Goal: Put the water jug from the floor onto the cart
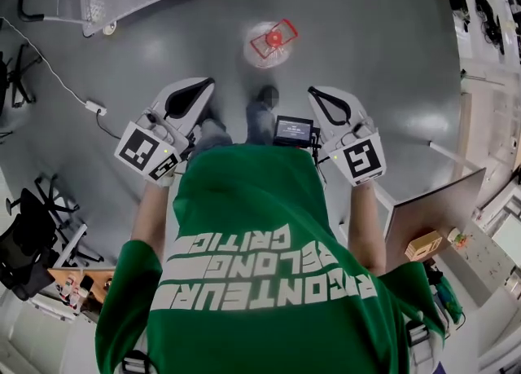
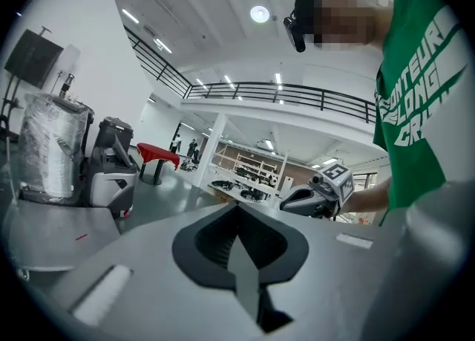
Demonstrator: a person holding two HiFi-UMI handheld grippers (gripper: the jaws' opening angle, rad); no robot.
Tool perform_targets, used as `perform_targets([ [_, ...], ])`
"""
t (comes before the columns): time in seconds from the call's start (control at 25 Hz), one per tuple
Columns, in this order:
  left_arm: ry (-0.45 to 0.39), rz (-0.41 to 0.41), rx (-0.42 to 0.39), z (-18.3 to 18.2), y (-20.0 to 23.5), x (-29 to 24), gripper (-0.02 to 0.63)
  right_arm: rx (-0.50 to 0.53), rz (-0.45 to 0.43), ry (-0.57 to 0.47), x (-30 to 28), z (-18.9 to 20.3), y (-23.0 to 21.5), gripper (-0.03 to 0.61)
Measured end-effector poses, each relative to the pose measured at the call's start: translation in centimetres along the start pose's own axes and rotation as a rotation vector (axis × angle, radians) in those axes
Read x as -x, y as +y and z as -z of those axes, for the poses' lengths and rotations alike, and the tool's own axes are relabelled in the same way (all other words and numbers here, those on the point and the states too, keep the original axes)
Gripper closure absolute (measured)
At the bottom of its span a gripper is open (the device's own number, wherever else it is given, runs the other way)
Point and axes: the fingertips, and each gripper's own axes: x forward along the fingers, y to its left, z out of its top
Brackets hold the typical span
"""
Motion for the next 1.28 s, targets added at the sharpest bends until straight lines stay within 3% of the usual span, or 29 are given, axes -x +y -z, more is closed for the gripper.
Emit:
perform_targets([
  [0.36, 0.056, 0.035, -0.048, 0.3, -3.3, -7.0, 0.598, -0.044, 0.015, -0.027, 2.6, 4.6, -4.0, 0.586],
  [0.68, 0.080, 0.078, -0.084, 0.0, -6.2, -11.0, 0.598, -0.038, 0.051, -0.052, 4.3, 6.2, -7.4, 0.586],
  [1.28, 0.149, 0.211, -0.070, 1.2, -6.0, -14.9, 0.598, -0.104, 0.143, -0.008, 4.7, 8.4, -9.6, 0.586],
])
